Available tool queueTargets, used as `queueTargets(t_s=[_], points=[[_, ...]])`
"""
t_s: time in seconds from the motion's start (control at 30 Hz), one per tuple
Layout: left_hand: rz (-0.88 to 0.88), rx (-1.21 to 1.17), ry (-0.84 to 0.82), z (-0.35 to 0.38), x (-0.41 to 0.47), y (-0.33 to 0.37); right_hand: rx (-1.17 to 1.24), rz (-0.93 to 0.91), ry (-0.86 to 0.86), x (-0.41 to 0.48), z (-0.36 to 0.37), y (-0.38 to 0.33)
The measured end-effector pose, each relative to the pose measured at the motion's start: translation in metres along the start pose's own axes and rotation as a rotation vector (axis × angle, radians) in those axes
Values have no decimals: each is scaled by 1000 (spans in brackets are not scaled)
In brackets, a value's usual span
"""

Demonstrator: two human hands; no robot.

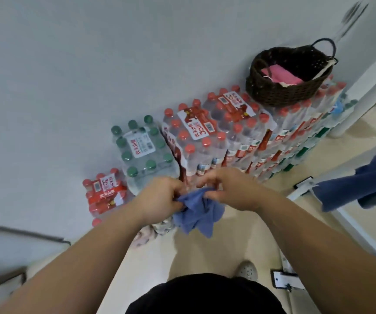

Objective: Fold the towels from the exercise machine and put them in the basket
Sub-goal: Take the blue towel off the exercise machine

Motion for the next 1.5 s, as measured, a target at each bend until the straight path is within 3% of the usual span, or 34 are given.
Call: queueTargets(t_s=[0.3,0.43,0.73,1.0,1.17,1.33,1.5], points=[[-50,-260,10,-43,-52,-61,-323,22,-133,51,39,-24],[-76,-265,126,-55,-59,-62,-384,92,-178,56,39,-11],[-378,-460,251,-57,-59,-91,-444,213,-118,47,12,51],[-603,-150,372,-21,-26,-84,-116,230,157,37,-48,102],[-747,65,496,-4,0,-66,-150,100,269,38,-75,124],[-1016,-112,717,12,6,-59,-216,96,311,47,-88,133],[-1200,-585,812,35,2,-63,-154,26,412,37,-93,139]])
Point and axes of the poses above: each hand's wrist, its own x-axis towards the middle knuckle, its own z-axis out of the palm, y = z × x, the point moved 3 cm from there along x, towards the middle knuckle, and after that the axes turned 14 degrees about -z, right-handed, at the moved point
